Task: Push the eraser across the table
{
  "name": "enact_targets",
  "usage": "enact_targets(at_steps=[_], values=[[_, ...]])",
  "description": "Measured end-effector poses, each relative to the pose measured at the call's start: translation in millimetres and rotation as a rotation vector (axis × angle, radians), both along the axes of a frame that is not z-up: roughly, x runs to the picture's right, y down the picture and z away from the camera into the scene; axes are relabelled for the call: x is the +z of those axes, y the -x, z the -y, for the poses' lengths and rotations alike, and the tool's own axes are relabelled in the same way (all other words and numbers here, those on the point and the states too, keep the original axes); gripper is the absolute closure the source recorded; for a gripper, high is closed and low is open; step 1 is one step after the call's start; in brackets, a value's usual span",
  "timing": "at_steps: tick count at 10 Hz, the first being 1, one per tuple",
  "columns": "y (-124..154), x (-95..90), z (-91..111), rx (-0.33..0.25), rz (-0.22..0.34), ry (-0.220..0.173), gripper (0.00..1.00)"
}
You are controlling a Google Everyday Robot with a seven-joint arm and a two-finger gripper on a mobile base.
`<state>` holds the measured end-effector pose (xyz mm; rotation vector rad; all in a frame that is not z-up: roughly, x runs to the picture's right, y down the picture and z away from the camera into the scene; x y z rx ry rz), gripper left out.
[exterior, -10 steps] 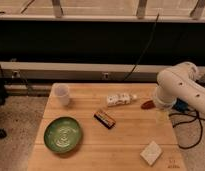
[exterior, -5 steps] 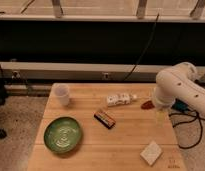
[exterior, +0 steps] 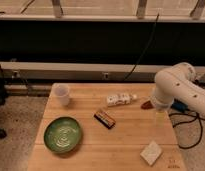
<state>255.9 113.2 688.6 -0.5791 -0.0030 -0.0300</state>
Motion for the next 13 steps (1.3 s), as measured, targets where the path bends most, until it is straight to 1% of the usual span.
enact_targets(at_steps=[13], values=[[12,2.2,-2,-0.032,0.032,0.002,0.20]])
